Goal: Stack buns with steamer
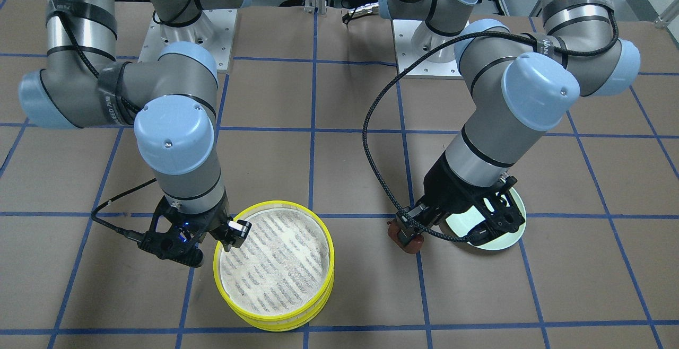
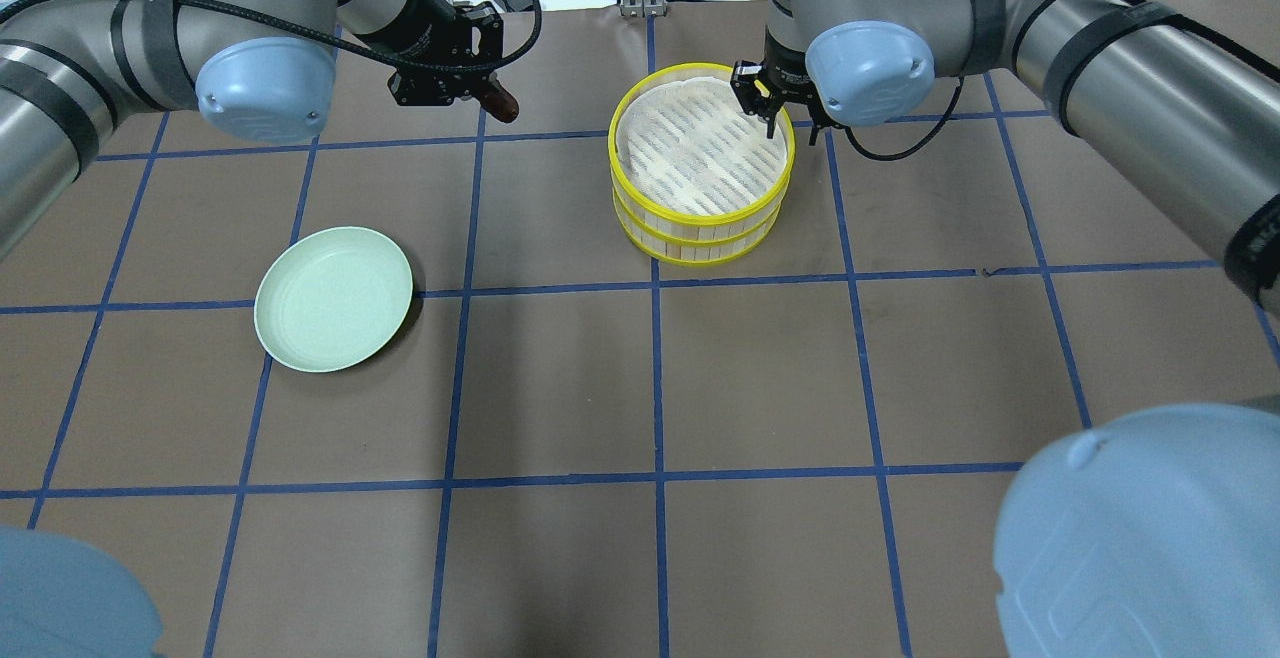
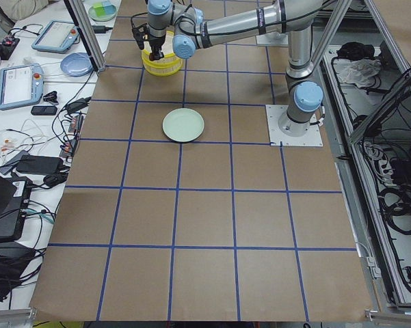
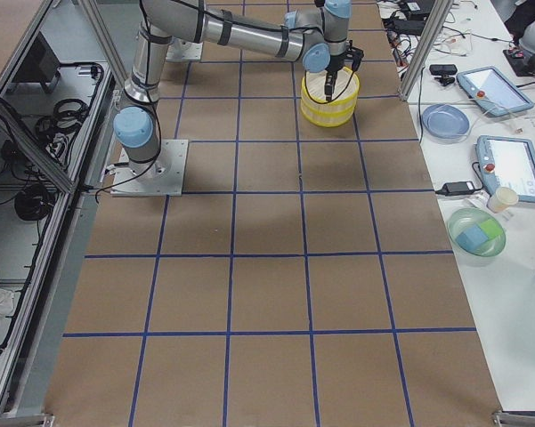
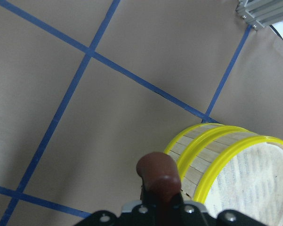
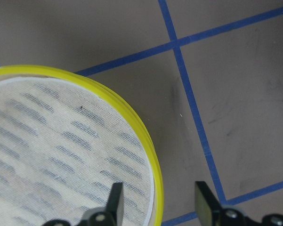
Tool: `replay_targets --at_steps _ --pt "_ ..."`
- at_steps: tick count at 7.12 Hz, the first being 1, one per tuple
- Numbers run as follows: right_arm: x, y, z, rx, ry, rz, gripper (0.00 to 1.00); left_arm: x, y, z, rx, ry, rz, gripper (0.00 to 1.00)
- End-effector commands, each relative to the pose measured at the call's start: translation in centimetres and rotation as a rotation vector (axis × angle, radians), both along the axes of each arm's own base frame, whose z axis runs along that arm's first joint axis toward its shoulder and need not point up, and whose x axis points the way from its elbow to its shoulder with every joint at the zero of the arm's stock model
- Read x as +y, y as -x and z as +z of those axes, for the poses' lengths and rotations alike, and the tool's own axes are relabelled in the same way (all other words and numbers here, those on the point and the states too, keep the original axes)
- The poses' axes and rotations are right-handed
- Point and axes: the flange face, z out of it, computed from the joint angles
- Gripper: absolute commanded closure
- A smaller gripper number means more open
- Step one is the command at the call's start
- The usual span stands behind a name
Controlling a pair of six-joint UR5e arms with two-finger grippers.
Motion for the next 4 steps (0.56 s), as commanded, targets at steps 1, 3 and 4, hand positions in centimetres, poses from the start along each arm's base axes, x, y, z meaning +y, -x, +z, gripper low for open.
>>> replay_targets --at_steps 1,3,4 --pt "3.1 1.1 8.1 -0.012 0.066 0.086 0.01 -0.2 1.0 0.6 0.067 0.026 0.028 1.00" --pt "8.4 4.4 13.8 0.003 -0.051 0.179 0.00 1.0 7.3 -0.7 0.107 0.028 0.003 1.00" --pt "10.2 4.7 14.4 -0.003 -0.117 0.241 0.00 1.3 9.8 -2.0 0.137 0.031 -0.039 1.00"
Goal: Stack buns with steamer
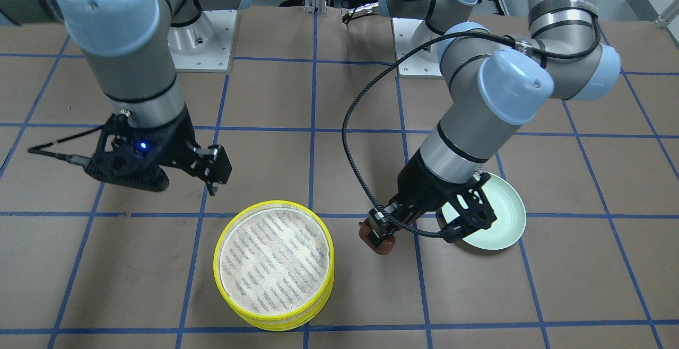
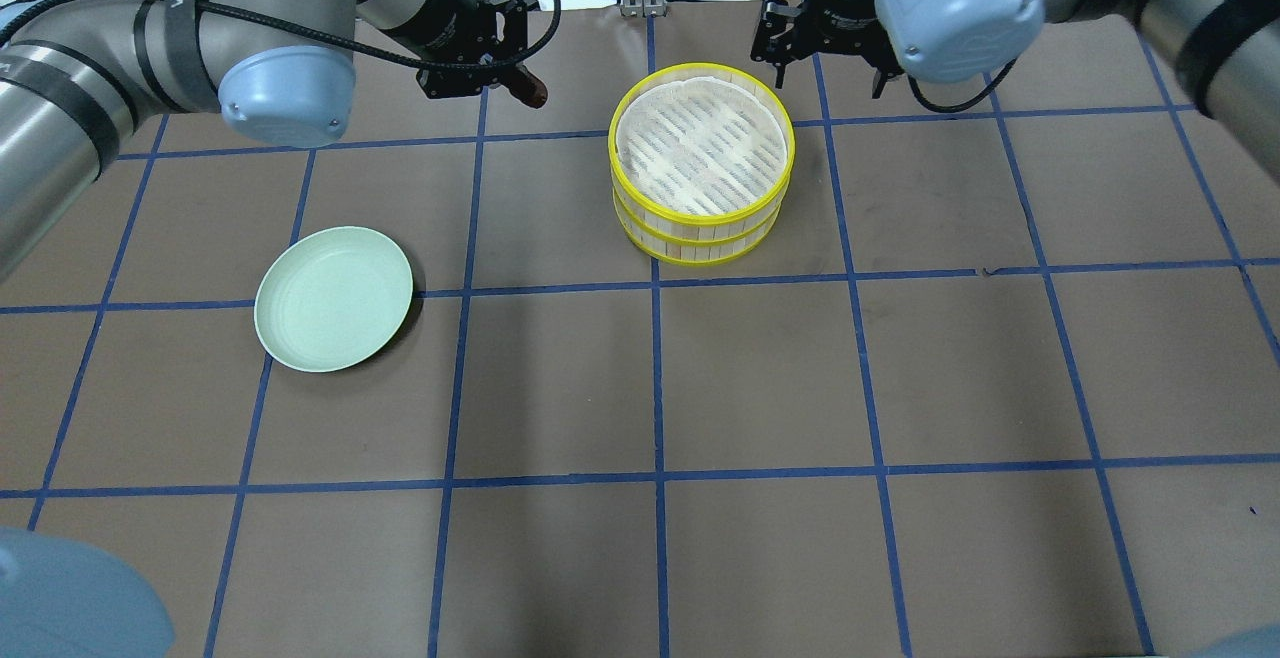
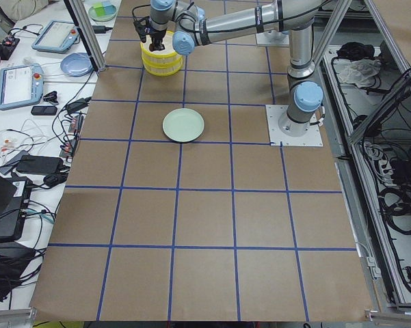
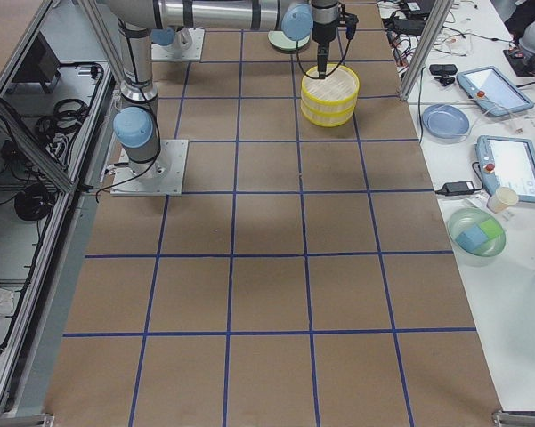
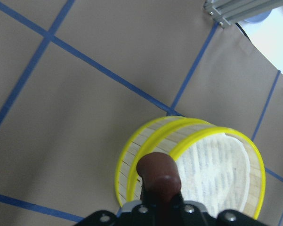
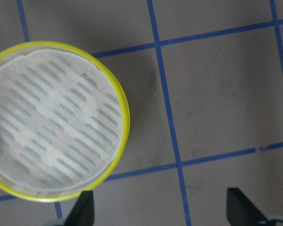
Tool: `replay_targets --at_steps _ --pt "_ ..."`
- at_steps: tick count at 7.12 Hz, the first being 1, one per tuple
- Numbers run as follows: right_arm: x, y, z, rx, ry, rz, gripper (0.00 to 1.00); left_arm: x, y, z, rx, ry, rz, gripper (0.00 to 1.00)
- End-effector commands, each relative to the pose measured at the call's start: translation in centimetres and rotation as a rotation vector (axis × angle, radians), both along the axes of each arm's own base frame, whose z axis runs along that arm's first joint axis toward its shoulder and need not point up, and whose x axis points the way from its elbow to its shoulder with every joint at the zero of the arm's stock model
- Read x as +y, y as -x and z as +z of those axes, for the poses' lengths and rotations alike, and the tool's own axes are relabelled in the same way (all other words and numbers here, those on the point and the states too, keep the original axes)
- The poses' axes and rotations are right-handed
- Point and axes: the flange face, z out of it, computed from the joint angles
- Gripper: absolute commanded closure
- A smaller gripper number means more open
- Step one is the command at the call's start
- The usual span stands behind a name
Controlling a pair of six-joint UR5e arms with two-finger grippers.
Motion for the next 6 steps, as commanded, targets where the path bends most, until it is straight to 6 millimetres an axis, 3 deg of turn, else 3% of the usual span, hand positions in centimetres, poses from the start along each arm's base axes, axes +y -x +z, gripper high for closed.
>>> replay_targets --at_steps 1,2,3,4,5,6 --pt "3.7 1.1 2.6 0.011 -0.086 0.102 0.00 0.6 4.7 -2.5 0.097 -0.013 -0.075 0.91" --pt "3.8 1.2 2.3 0.015 -0.094 0.125 0.00 0.4 5.2 -3.7 0.115 -0.035 -0.086 0.76" --pt "4.3 1.3 1.8 0.017 -0.143 0.166 0.00 0.2 5.4 -5.0 0.108 -0.056 -0.082 0.14" --pt "4.8 1.3 1.2 0.003 -0.201 0.171 0.00 0.0 5.5 -5.4 0.116 -0.070 -0.065 0.00" --pt "4.6 1.3 1.4 0.001 -0.177 0.211 0.00 0.0 5.5 -5.7 0.120 -0.077 -0.061 0.00" --pt "3.2 1.0 2.2 0.002 -0.067 0.292 0.00 -0.1 5.6 -5.6 0.121 -0.074 -0.061 0.00"
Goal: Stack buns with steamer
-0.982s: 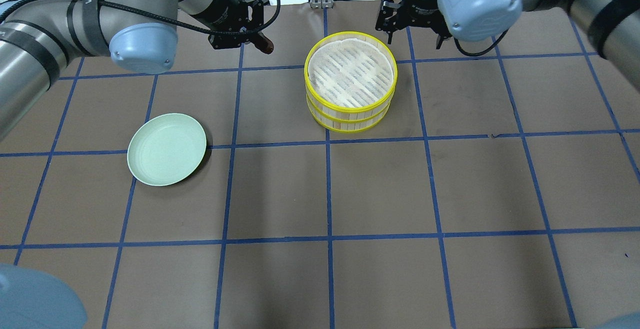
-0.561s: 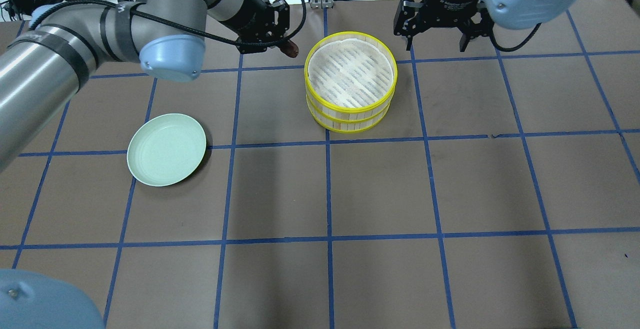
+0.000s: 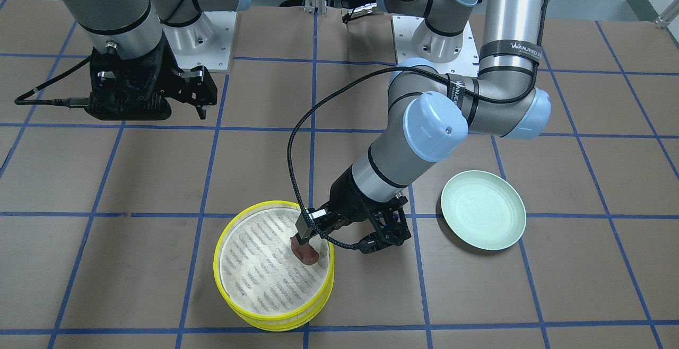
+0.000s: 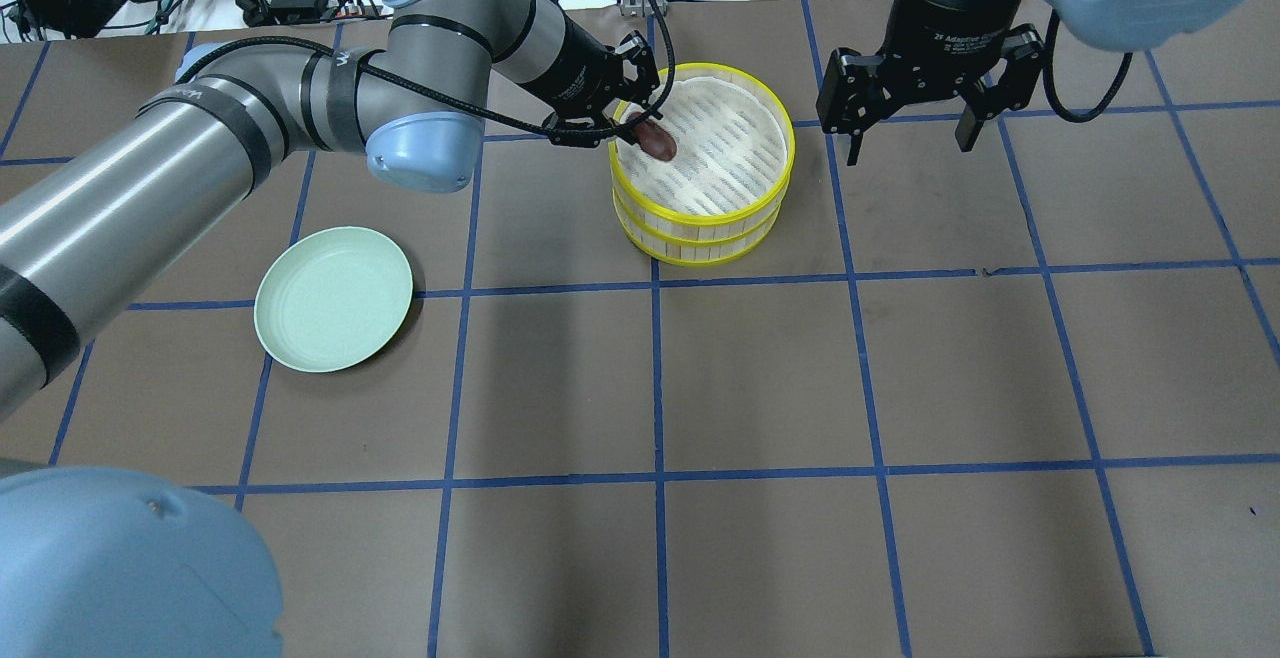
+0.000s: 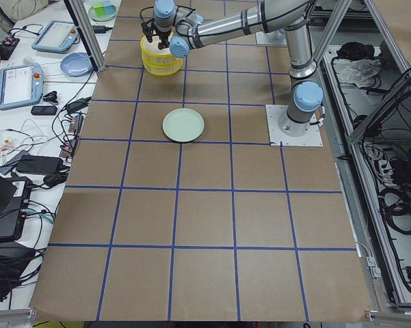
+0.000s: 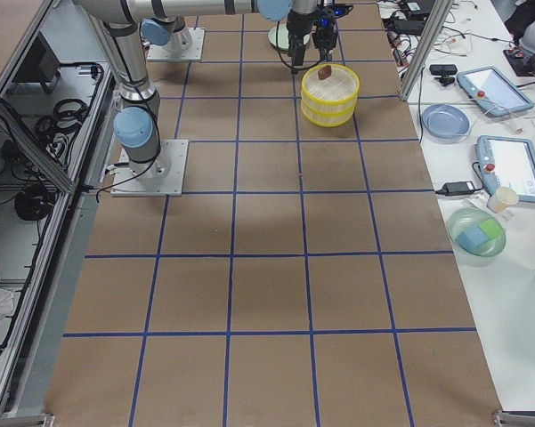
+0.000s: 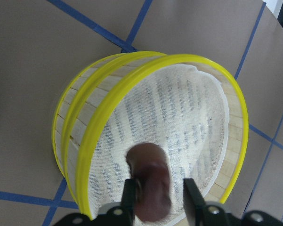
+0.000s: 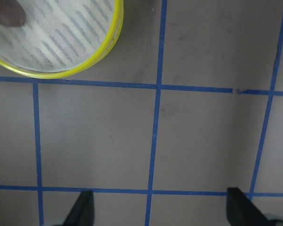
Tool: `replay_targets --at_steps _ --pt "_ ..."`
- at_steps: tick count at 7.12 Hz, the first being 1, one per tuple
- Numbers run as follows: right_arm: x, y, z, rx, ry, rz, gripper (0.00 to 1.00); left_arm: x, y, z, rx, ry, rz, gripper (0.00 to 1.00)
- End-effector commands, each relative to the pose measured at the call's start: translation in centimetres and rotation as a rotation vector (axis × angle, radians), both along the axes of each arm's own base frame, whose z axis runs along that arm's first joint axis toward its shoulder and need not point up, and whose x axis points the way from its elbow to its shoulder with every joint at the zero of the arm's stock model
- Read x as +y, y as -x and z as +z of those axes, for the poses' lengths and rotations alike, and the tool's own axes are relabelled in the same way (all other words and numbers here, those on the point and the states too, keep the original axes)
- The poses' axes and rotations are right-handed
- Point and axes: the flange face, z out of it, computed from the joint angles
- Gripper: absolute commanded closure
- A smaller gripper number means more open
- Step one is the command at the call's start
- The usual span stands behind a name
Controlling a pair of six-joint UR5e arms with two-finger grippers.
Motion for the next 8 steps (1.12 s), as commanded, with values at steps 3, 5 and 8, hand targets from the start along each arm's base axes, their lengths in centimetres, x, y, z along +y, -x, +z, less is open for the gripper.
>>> replay_targets --at_steps 3,5,8 --pt "-1.3 -0.5 0.6 -0.047 0.097 0.090 0.00 -0.1 -1.5 4.2 -0.071 0.094 -0.001 0.00" --pt "-1.9 -0.6 1.0 -0.049 0.145 0.086 0.00 -1.3 -10.7 7.9 -0.264 0.110 -0.124 0.00" --pt "-1.8 -0.6 0.4 -0.050 0.135 0.082 0.00 1.9 -20.5 12.7 -0.503 0.047 -0.252 0.00"
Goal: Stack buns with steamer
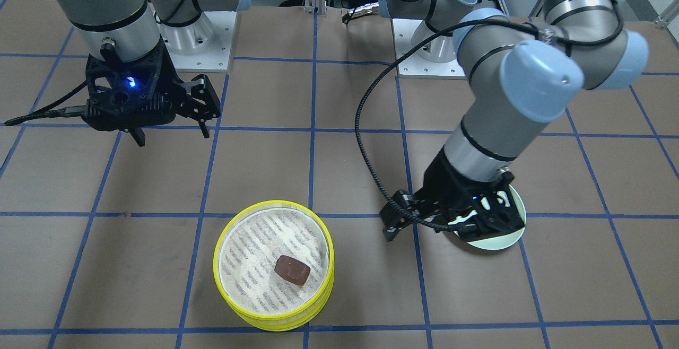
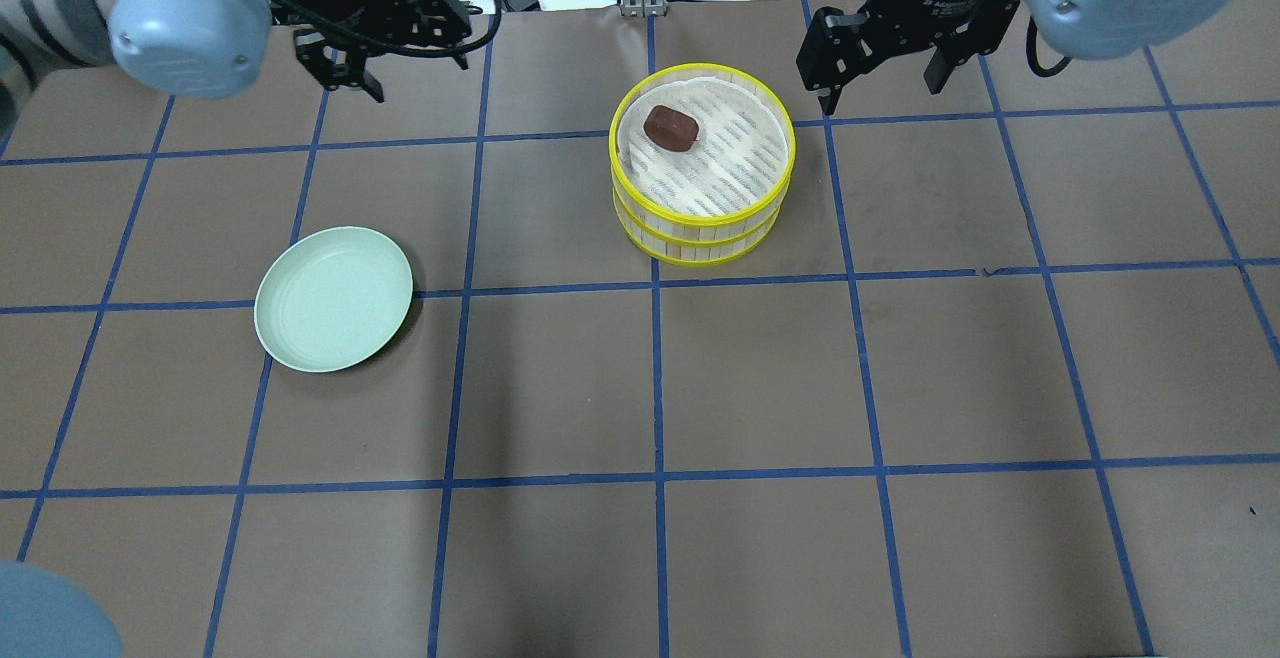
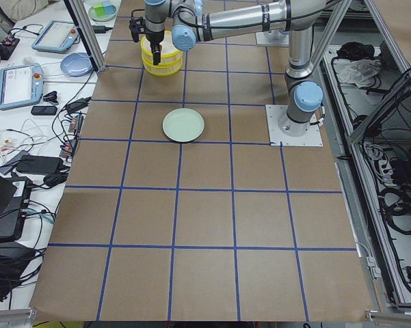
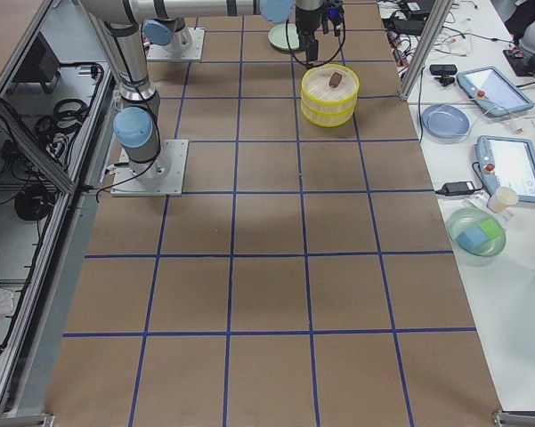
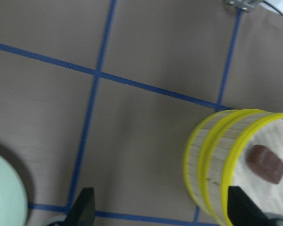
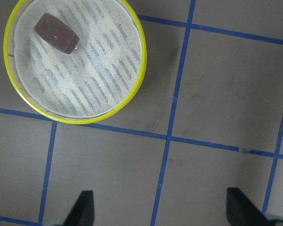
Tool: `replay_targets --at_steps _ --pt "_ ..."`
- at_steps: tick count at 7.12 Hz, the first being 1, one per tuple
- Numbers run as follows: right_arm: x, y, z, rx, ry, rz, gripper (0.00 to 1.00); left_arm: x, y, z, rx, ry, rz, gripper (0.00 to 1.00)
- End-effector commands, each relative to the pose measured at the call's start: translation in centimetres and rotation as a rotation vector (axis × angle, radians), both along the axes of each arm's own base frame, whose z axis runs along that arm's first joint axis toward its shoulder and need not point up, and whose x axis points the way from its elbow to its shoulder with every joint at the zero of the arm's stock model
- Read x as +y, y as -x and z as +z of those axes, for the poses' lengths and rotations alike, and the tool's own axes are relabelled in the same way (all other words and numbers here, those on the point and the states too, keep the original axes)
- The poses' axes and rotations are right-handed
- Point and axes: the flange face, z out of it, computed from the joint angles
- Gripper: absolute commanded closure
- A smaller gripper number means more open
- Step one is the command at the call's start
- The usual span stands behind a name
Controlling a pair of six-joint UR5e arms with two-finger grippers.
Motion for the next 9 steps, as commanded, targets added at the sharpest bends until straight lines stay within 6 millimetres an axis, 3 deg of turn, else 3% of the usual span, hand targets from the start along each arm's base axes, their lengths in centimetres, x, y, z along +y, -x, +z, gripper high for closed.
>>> replay_targets --at_steps 1,2,4,9 --pt "0.0 0.0 -0.4 0.003 -0.006 0.000 0.00 2.9 -3.6 4.5 -0.118 0.026 -0.036 0.00" --pt "0.0 0.0 -0.5 0.002 -0.008 0.004 0.00 4.6 -4.2 4.7 -0.203 -0.032 -0.026 0.00" --pt "-0.1 0.0 -0.8 0.003 -0.012 0.004 0.00 5.8 -3.3 4.0 -0.183 -0.057 -0.033 0.00" --pt "0.0 0.0 -0.8 0.002 -0.015 0.000 0.00 6.7 -3.1 5.1 -0.152 -0.042 -0.040 0.00"
